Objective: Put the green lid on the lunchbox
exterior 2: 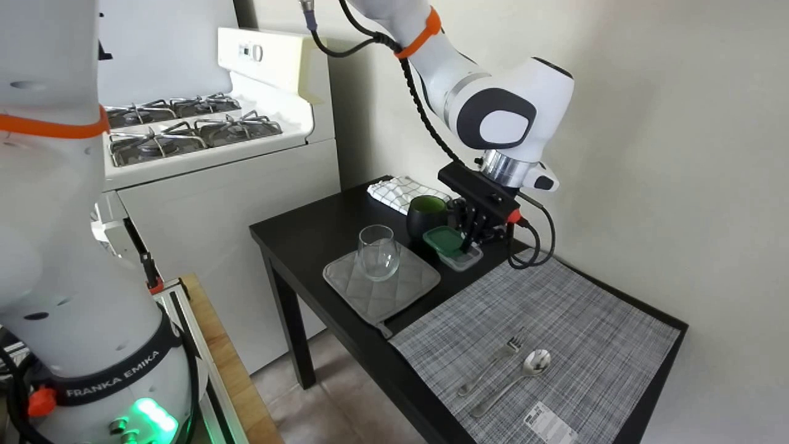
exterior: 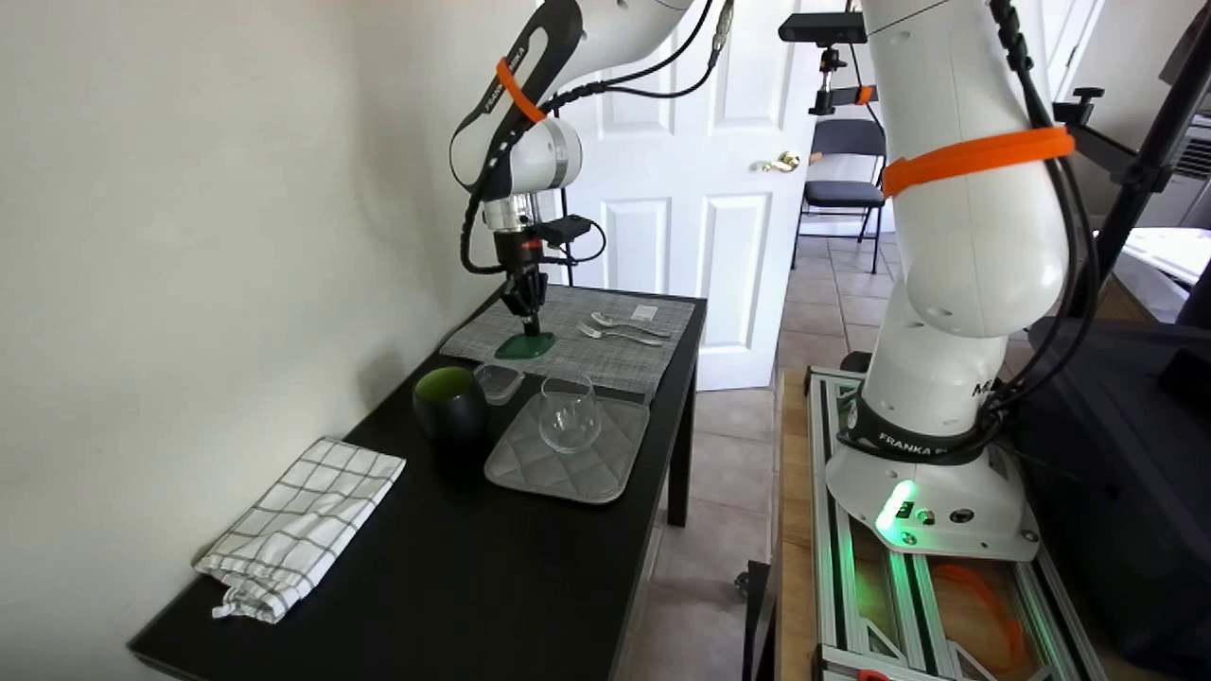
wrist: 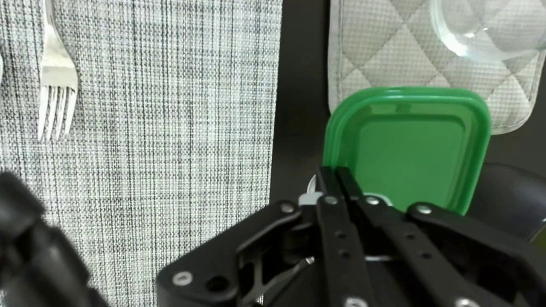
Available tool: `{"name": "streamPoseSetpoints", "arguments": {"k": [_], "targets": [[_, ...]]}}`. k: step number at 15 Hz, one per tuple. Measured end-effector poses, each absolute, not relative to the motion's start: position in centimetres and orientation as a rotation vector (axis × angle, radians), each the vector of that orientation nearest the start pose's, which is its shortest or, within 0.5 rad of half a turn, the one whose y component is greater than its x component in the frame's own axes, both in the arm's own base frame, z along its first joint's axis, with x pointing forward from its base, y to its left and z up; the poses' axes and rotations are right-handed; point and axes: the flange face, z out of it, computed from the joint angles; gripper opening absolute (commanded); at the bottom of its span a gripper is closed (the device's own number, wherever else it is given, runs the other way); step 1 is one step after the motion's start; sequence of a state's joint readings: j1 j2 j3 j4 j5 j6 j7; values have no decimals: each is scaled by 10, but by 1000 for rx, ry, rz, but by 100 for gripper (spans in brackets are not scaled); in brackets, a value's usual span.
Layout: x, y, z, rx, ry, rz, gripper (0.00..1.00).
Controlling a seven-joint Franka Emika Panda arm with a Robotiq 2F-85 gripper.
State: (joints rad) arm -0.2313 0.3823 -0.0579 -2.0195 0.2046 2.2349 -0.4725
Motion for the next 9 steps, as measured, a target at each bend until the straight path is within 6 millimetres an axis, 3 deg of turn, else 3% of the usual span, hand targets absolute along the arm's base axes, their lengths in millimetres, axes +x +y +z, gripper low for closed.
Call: {"name": "streamPoseSetpoints", "arguments": {"k": [9], "targets": [[594, -145, 227, -3014, -62, 51, 1]]}}
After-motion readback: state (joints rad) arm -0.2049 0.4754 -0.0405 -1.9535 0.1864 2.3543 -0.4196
